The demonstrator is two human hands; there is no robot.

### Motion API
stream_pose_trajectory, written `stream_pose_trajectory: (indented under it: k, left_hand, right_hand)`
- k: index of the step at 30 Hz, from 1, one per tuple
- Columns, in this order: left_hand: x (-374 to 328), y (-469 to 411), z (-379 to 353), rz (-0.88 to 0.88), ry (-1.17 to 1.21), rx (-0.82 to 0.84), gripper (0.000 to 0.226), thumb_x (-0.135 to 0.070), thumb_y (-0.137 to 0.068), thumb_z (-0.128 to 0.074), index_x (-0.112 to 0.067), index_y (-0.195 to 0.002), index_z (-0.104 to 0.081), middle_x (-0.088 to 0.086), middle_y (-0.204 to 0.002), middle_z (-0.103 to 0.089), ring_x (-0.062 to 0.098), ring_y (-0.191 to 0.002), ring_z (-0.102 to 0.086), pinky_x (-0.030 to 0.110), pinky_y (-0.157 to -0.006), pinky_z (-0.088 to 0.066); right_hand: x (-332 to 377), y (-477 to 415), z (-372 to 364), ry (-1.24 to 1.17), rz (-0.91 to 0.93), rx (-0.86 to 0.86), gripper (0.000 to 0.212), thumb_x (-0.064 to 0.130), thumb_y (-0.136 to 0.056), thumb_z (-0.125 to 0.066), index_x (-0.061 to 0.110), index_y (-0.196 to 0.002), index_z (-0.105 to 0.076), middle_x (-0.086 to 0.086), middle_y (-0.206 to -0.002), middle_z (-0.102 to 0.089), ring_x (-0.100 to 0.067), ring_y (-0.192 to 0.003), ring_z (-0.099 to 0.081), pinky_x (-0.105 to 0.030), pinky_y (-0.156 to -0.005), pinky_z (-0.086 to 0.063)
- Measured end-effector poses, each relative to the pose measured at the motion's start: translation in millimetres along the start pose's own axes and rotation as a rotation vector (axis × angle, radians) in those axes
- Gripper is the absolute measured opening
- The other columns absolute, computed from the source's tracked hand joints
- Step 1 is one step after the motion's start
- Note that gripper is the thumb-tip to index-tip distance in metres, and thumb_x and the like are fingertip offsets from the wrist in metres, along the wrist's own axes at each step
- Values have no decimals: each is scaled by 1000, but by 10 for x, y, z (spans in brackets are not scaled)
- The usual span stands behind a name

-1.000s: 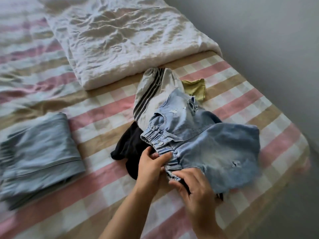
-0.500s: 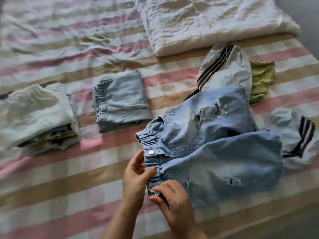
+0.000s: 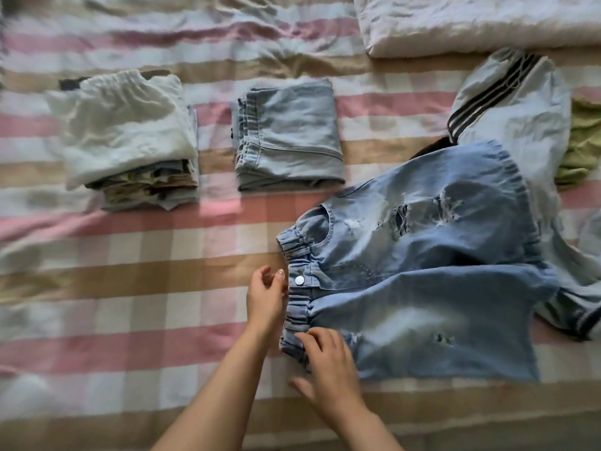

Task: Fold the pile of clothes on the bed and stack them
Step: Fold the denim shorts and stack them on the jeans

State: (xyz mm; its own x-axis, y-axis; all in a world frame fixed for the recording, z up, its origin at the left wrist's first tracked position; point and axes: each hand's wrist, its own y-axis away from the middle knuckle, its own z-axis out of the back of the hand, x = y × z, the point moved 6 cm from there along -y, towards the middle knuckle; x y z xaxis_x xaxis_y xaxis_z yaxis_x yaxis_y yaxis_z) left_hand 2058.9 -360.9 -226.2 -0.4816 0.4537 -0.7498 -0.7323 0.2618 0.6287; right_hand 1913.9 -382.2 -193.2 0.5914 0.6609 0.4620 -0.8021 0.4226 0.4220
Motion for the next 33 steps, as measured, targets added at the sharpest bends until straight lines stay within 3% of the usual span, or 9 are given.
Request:
stream_pose_trajectory:
  k: [2,4,8,12,17,23,28,31,33]
  left_hand:
    - [-102,-195,-98,-8,-12,-3,33,-18,-91,-56,-4,-120,-49,14,-112,-60,28,-104,-59,46,-95,-47]
    - [-182,-344,-199,-4,-9,10,32,-19,-87,-62,-4,-114,-53,10,-105,-62,25,-99,-60,42,-92,-49]
    - [-287,-414,-359,-10,76,172,16,-11,-86,-62,-4,-100,-60,11,-95,-67,24,-86,-65,34,-79,-54]
    - [-386,-409,-55,-123,135,110,12,-4,-84,-63,-9,-95,-63,5,-89,-67,10,-74,-63,19,-70,-53]
    - [-462,-466,621,-174,142,31,18,0,-80,-66,-8,-96,-65,4,-83,-66,2,-63,-63,20,-70,-53]
    - [-495,-568,1410,-302,37,-119,22,3,-80,-65,-6,-101,-64,1,-84,-64,-10,-57,-58,7,-61,-47]
    - [-301,-699,1787,-273,-34,-232,18,-2,-83,-64,-3,-101,-65,8,-89,-66,14,-79,-60,14,-68,-50]
    - [-183,-718,1782,-207,-155,-260,29,-7,-85,-63,-3,-114,-59,15,-109,-64,25,-101,-60,29,-89,-48]
    - [-188,-634,1730,-223,-304,-303,46,-12,-84,-64,-5,-127,-49,16,-124,-53,27,-116,-50,30,-98,-38]
  right_hand:
    - [42,-28,-36,75,-16,-67,58,37,-54,-79,28,-109,-64,2,-108,-60,-17,-104,-50,-27,-84,-48]
    - [80,-63,-19,68,18,-275,27,31,-63,-62,28,-87,-73,3,-87,-67,-16,-88,-45,-24,-64,-52]
    - [49,-108,-16,35,14,-387,35,18,-71,-42,18,-84,-74,-1,-74,-66,-16,-75,-38,-23,-51,-47]
    - [142,5,17,-227,69,-457,40,-7,-57,-58,6,-93,-70,-8,-78,-63,-16,-77,-46,-27,-65,-40]
    - [714,35,-64,-447,151,-465,23,10,-74,-53,8,-93,-67,-6,-79,-61,-14,-77,-49,-21,-67,-39]
    - [1386,-147,-414,-479,218,-323,26,-2,-71,-65,5,-96,-67,-10,-82,-62,-17,-80,-52,-25,-69,-43]
    - [1658,-342,-794,-375,233,-80,36,0,-85,-51,2,-120,-59,-17,-110,-60,-30,-101,-56,-32,-85,-45]
    - [1598,-383,-930,-308,222,57,41,10,-93,-42,10,-133,-47,-9,-132,-49,-22,-120,-43,-28,-97,-34]
    - [1542,-346,-804,-363,248,44,39,10,-90,-47,9,-129,-52,-8,-129,-52,-20,-119,-45,-23,-98,-33]
